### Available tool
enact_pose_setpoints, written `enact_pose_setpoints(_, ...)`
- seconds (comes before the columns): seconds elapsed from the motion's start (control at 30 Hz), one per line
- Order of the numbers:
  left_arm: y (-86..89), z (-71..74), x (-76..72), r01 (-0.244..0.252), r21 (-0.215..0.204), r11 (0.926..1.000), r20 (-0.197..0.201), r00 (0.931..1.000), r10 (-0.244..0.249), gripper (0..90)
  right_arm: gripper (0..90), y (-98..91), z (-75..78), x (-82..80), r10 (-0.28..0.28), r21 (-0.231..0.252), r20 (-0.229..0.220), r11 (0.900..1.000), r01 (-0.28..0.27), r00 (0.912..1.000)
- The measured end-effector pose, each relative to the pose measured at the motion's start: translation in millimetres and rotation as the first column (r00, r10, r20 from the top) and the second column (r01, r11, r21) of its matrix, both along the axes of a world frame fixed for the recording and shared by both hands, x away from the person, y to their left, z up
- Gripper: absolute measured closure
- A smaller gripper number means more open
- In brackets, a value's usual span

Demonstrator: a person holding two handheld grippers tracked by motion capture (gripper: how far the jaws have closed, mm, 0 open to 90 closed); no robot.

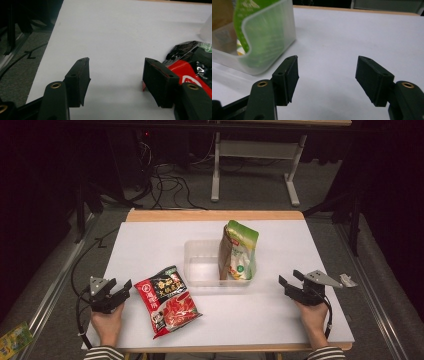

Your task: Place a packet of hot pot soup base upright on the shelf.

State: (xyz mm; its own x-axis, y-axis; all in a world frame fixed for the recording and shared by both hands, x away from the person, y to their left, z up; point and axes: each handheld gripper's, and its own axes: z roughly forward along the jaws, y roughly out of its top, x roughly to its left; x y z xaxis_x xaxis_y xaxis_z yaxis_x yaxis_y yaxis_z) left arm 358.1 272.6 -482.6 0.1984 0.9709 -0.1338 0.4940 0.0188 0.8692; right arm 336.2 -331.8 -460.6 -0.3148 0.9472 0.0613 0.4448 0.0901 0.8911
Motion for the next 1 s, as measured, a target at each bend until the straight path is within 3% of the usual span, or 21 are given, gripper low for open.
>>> enact_pose_setpoints(0.2,-0.1,2.0,-0.2,0.029,-0.013,0.9995,-0.01,0.9995,-0.029,38.7,36.1,-1.8,-11.0,1.4,-0.015,-0.025,-0.018,0.9996,0.014,0.9997)
enact_pose_setpoints(0.3,-3.3,4.8,-1.0,0.057,-0.01,0.9984,-0.007,0.9984,-0.057,38.1,36.6,-3.2,-13.9,1.5,-0.026,-0.016,-0.032,0.9996,0.025,0.9992)
enact_pose_setpoints(0.5,-12.3,14.5,-1.0,0.125,0.025,0.9918,-0.005,0.9921,-0.125,36.8,37.2,-2.2,-15.4,2.6,-0.018,-0.031,-0.042,0.9994,0.017,0.9989)
enact_pose_setpoints(0.6,-18.3,19.3,-0.1,0.163,0.046,0.9856,-0.01,0.9867,-0.162,36.0,36.8,-4.8,-15.8,2.4,-0.025,-0.004,-0.041,0.9997,0.025,0.9988)
enact_pose_setpoints(0.7,-25.8,22.2,2.3,0.215,0.095,0.972,-0.039,0.9765,-0.212,35.8,36.8,-7.7,-15.9,0.4,-0.036,0.021,-0.027,0.9991,0.036,0.999)
enact_pose_setpoints(0.73,-28.6,22.4,3.4,0.226,0.116,0.9672,-0.045,0.974,-0.222,35.8,36.7,-7.8,-15.9,0.3,-0.035,0.022,-0.025,0.9991,0.035,0.9991)
enact_pose_setpoints(1.0,-40.3,29.1,17.1,0.291,0.165,0.9425,-0.084,0.9563,-0.28,38.3,36.6,-6.7,-16.1,1.4,-0.032,0.012,-0.032,0.9994,0.032,0.999)
